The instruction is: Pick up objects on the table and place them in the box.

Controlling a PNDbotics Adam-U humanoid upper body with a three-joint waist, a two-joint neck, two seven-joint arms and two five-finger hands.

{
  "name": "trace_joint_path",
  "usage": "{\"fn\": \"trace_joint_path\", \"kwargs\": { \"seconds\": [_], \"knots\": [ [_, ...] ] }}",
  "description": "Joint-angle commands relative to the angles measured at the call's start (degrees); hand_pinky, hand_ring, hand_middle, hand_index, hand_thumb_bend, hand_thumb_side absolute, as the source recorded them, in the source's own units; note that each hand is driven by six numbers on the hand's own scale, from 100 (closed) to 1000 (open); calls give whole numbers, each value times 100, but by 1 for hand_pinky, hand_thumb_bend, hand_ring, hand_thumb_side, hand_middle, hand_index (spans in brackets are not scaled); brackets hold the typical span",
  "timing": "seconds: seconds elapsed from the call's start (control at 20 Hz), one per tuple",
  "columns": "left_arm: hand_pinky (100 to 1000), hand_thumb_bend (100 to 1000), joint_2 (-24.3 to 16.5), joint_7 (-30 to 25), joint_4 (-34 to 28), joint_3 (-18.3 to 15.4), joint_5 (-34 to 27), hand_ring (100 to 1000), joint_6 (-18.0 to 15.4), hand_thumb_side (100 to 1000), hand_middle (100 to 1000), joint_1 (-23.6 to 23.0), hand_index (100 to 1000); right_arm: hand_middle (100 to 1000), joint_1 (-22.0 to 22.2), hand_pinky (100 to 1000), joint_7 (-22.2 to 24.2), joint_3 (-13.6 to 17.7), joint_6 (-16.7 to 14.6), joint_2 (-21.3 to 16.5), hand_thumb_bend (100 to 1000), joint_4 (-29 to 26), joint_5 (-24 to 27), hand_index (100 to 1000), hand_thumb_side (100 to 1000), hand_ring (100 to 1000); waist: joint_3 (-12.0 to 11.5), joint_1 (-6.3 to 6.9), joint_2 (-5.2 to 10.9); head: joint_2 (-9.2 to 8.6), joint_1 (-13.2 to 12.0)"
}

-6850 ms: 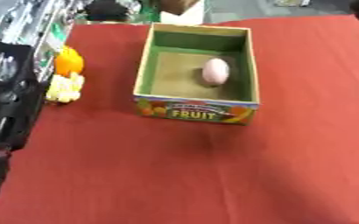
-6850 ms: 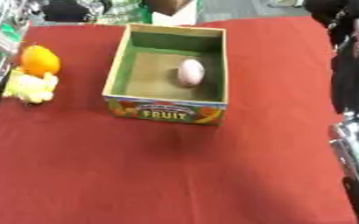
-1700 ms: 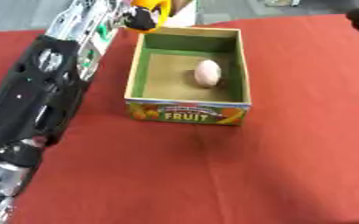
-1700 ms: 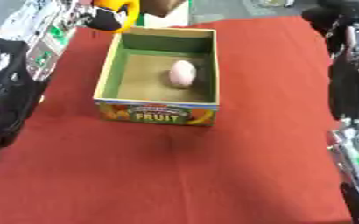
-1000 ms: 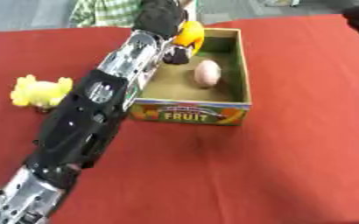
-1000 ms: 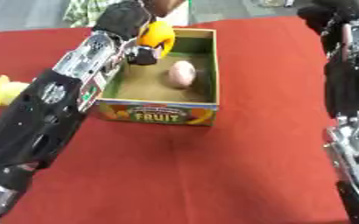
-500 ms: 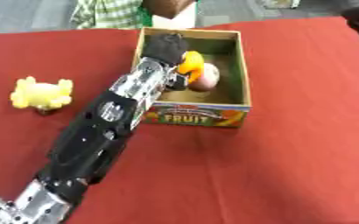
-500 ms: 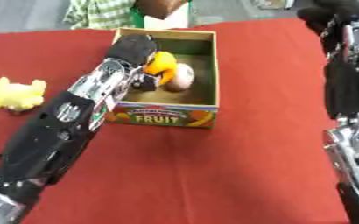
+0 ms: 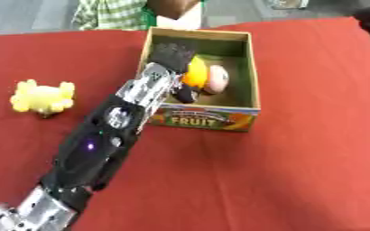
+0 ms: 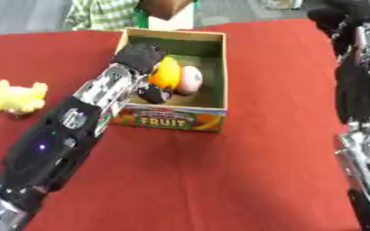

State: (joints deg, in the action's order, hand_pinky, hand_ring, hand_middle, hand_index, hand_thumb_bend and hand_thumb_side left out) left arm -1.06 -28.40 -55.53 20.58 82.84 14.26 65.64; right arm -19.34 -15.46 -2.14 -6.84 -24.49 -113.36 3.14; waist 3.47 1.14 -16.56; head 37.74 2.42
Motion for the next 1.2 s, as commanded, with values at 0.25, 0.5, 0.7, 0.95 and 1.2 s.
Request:
{"fn": "trace_joint_path", "kwargs": {
  "seconds": [0.25,0.5,0.7,0.95,1.2],
  "knots": [
    [787,862,-209,-55,-419,-207,-139,925,318,999,892,201,1000,655,-29,902,-10,31,-3,-78,100,-123,29,814,1000,802,7,-28,154,-36,-6],
    [772,819,-387,233,-745,-337,-498,899,544,1000,872,260,1000,655,-23,902,-17,34,1,-80,100,-123,30,814,1000,802,-3,-33,168,-13,24],
    [756,728,-567,280,-1065,-471,-835,874,645,1000,854,285,995,655,-12,902,-24,39,4,-90,100,-123,24,814,1000,802,-33,-33,176,16,53],
    [739,715,-914,132,-1575,-569,-1249,858,734,1000,845,203,988,655,7,901,-39,55,-1,-112,100,-123,11,814,1000,802,-103,-27,186,56,114],
    [741,646,-1485,-15,-2129,-610,-1659,865,840,993,849,-14,991,655,51,900,-85,94,-11,-177,100,-123,-21,814,1000,802,-227,-5,206,80,278]
  ]
}}
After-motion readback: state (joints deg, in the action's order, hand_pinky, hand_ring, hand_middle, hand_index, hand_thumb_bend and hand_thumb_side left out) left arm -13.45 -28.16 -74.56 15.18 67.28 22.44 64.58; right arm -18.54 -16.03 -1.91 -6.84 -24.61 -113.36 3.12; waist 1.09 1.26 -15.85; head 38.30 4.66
